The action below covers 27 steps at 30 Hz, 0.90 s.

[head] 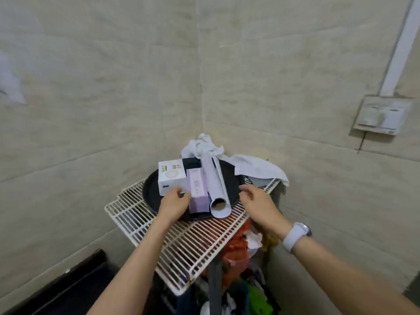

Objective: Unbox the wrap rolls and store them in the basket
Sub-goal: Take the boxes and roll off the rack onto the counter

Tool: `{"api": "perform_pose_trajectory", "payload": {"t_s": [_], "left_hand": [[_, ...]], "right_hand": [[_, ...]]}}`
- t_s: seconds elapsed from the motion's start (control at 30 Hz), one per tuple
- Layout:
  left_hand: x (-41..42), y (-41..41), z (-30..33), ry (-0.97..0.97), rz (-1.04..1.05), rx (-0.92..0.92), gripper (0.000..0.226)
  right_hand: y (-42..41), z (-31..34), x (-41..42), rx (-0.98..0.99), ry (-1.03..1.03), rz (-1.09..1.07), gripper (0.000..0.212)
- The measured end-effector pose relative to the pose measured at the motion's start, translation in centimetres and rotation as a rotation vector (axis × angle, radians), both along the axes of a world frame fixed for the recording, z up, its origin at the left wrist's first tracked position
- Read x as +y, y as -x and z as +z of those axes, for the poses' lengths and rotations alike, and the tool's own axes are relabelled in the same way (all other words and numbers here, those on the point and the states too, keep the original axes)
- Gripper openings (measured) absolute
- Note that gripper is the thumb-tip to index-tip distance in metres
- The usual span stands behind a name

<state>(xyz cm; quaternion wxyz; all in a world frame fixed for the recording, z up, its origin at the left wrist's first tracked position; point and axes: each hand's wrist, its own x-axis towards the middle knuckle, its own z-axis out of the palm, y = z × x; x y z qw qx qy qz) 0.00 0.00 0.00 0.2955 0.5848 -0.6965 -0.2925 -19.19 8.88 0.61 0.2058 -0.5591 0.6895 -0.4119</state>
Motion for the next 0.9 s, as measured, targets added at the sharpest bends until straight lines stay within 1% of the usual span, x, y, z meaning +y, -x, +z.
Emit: {"api": "perform_pose_trajectory", "payload": {"t_s": [0.07, 0.1, 0.17, 0.23, 0.3, 0.33, 0.4, 0.5, 0.57, 0.6, 0.67, 0.77, 0.83, 0.9], "left_hand": [[-1.8, 1.2, -0.5, -0.114, -0.011, 0.037, 0.029], [-2.7, 1.7, -0.9, -0.171, -0.024, 0.069, 0.032], [-3.5, 2.8, -1.4, -0.264, -0.026, 0.142, 0.040], [-4.1, 3.6, -2.4, -0.275, -0.006, 0.175, 0.045], [-4.3, 4.1, -3.0, -0.235, 0.013, 0.188, 0.044], [-4.3, 4.2, -3.1, -0.220, 0.032, 0.226, 0.042], [-4.1, 4.4, -3.0, -0.206, 0.061, 0.340, 0.039], [-3.5, 4.9, -2.4, -0.144, 0.080, 0.490, 0.032], [-3.1, 5.4, -1.7, -0.053, 0.082, 0.516, 0.033], [-3.0, 5.5, -1.1, -0.001, 0.075, 0.518, 0.036], [-2.9, 5.7, 0.2, 0.095, 0.044, 0.528, 0.042], [-2.2, 5.1, 2.3, 0.192, 0.023, 0.603, 0.050], [-1.2, 3.7, 3.6, 0.266, 0.046, 0.622, 0.053], [0.2, 1.4, 4.4, 0.338, 0.109, 0.654, 0.057]], "right_hand": [[0.4, 0.1, -3.6, -0.025, -0.041, 0.019, 0.022], [0.6, 0.2, -5.4, -0.012, -0.077, 0.031, 0.024], [0.5, -0.1, -8.6, -0.025, -0.223, 0.054, 0.036], [0.2, -0.8, -10.8, -0.062, -0.330, 0.142, 0.033], [-0.1, -1.9, -12.2, -0.130, -0.364, 0.220, 0.025], [-0.2, -2.3, -12.6, -0.196, -0.355, 0.233, 0.031], [-0.2, -3.0, -13.0, -0.346, -0.303, 0.252, 0.039], [0.5, -3.6, -13.1, -0.562, -0.239, 0.281, 0.036], [1.1, -3.6, -13.0, -0.630, -0.174, 0.327, 0.034], [1.4, -3.3, -13.0, -0.642, -0.131, 0.354, 0.035], [1.7, -2.3, -13.0, -0.646, -0.039, 0.404, 0.045], [0.8, -0.2, -12.7, -0.595, 0.122, 0.464, 0.056], [-0.7, 1.1, -12.3, -0.582, 0.219, 0.547, 0.062], [-2.9, 2.5, -11.9, -0.570, 0.265, 0.670, 0.064]]}}
